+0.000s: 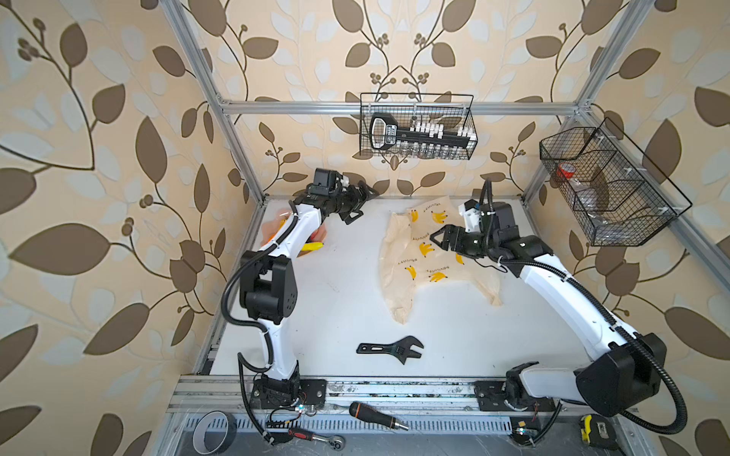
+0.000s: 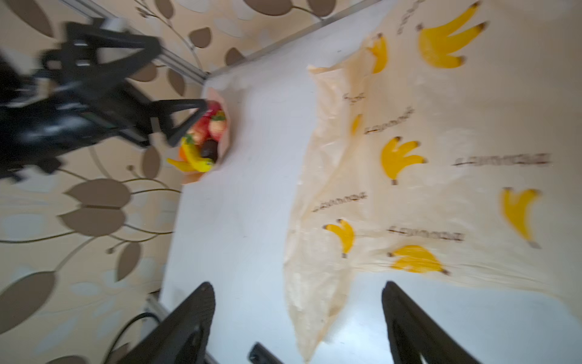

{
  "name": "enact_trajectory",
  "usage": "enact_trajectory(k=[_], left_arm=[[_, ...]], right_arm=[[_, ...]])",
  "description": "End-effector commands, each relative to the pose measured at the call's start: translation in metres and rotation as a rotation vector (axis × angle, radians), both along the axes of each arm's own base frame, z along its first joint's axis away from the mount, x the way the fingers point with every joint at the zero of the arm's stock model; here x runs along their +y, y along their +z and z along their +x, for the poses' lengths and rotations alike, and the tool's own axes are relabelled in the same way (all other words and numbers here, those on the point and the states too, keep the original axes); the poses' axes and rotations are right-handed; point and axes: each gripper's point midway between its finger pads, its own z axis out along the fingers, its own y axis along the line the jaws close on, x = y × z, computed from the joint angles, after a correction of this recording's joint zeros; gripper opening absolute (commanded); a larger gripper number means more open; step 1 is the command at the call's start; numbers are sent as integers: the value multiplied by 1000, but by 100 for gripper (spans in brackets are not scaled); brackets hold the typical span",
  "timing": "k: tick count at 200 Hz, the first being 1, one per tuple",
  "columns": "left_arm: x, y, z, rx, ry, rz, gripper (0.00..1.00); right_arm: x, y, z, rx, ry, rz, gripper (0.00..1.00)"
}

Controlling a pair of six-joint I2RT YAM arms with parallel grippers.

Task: Place the fruits into the plastic bag
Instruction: Rotate the plastic bag at the top-center of the table.

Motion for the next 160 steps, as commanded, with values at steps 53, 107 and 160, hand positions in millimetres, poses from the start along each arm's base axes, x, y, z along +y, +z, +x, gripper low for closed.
enact_trajectory(k=[53, 107, 160], left_arm=[[-44, -73, -198, 311, -361, 311, 99], [-71, -104, -228, 374, -498, 417, 99], [-100, -149, -208, 376, -558, 453, 96]], right_arm=[[-163, -99, -46, 282, -250, -483, 85], [-160, -139, -64, 328, -263, -314, 84], [-138, -163, -75, 348, -250, -192, 79]])
